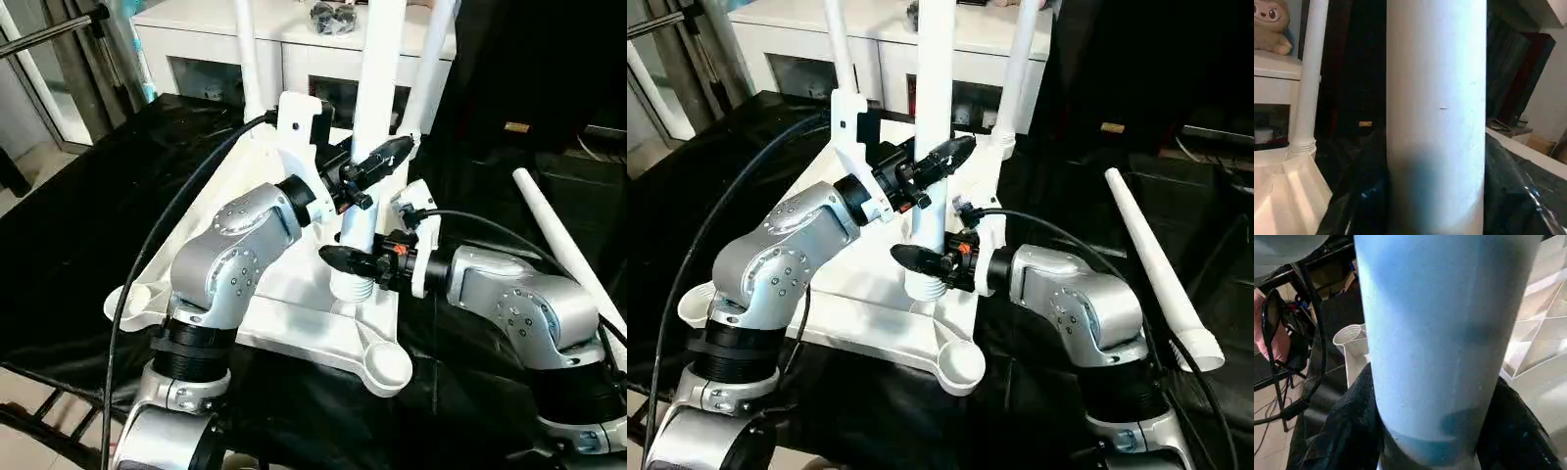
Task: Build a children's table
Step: Pick table leg
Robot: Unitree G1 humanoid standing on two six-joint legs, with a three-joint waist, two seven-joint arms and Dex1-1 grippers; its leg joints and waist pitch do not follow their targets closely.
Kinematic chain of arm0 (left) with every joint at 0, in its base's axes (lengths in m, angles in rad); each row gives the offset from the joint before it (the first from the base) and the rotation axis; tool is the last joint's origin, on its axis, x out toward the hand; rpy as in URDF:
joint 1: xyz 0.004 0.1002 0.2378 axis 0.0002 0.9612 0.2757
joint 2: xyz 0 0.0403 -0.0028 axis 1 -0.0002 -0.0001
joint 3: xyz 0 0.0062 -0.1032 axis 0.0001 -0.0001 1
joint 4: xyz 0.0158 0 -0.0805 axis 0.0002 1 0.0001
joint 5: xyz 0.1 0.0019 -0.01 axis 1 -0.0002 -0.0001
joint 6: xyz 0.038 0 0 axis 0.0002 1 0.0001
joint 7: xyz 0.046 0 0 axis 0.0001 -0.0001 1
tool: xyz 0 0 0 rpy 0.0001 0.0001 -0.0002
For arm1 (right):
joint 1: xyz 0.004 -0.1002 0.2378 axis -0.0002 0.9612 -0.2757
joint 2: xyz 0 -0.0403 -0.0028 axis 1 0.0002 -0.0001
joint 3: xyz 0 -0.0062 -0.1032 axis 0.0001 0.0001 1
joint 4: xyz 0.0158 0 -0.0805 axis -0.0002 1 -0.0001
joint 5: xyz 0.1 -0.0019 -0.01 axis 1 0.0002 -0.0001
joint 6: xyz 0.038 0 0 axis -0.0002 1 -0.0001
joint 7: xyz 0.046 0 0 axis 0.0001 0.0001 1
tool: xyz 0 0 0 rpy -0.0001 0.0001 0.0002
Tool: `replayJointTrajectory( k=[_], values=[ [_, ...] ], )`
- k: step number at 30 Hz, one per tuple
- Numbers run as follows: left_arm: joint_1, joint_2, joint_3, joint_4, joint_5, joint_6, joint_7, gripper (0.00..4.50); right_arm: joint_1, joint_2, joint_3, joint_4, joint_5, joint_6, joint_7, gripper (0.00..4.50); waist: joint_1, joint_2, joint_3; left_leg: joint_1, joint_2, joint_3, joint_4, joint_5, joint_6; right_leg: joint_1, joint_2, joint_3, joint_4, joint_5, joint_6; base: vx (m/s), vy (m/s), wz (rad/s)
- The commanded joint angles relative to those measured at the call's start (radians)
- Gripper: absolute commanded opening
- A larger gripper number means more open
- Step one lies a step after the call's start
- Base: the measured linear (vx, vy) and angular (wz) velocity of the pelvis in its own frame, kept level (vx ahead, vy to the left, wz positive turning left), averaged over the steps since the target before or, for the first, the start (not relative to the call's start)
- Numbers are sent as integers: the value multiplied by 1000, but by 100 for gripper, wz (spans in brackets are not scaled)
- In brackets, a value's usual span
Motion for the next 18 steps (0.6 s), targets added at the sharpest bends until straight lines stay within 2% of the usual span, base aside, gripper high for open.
replayJointTrajectory(
  k=[1, 3, 5, 7, 9, 10, 12, 13, 16, 18],
  values=[
    [10, 13, -10, -13, 12, -6, -11, 255, 5, 2, -24, 5, -1, -12, -16, 196, -2, -6, -75, 16, 12, -5, -69, -202, -31, 49, -37, 27, -75, -234, -149, 0, 0, 0],
    [25, 22, -8, -21, 23, -42, -23, 288, 9, 9, -23, 2, -2, -20, -22, 193, -2, -5, -74, 14, 12, -6, -70, -197, -32, 49, -38, 27, -75, -237, -146, 0, 0, 0],
    [28, 20, -4, -23, 28, -61, -23, 296, 11, 11, -24, 1, -2, -21, -24, 192, -3, -5, -75, 15, 13, -5, -69, -197, -32, 49, -38, 28, -76, -232, -143, 0, 0, 0],
    [40, -14, 35, -25, 19, -157, -19, 312, 19, 27, -33, 0, -9, -48, -41, 192, -4, -5, -75, 13, 13, -5, -70, -201, -30, 50, -39, 28, -78, -233, -146, 0, 0, 0],
    [47, -54, 79, -35, -18, -199, -5, 327, 28, 57, -60, 4, -19, -96, -78, 192, -5, -6, -75, 12, 14, -3, -69, -200, -33, 49, -41, 29, -77, -224, -154, 0, 0, 0],
    [48, -70, 112, -40, -28, -222, 25, 327, 33, 98, -98, 12, -26, -146, -134, 192, -5, -4, -76, 12, 15, -4, -70, -200, -34, 48, -40, 28, -75, -219, -158, 0, 0, 0],
    [49, -68, 112, -40, -23, -229, 28, 327, 34, 103, -102, 12, -27, -153, -140, 192, -6, -5, -76, 15, 14, -5, -71, -214, -33, 47, -38, 26, -76, -232, -150, 0, 0, 0],
    [64, -37, 110, -44, -40, -229, -33, 327, 36, 123, -128, 23, -38, -181, -186, 192, -7, -5, -75, 15, 14, -5, -71, -214, -33, 47, -37, 27, -76, -234, -146, 0, 0, 0],
    [96, 36, 94, -63, -52, -208, -131, 327, 46, 119, -144, 47, -82, -238, -234, 192, -11, 0, -73, 16, 11, -5, -75, -223, -47, 42, -34, 27, -77, -267, -124, 0, 0, 0],
    [124, 105, 58, -77, -29, -200, -201, 327, 64, 93, -131, 54, -116, -269, -230, 192, -14, 12, -73, 19, 11, -7, -78, -240, -58, 41, -32, 26, -78, -257, -118, 0, 0, 0]
  ],
)
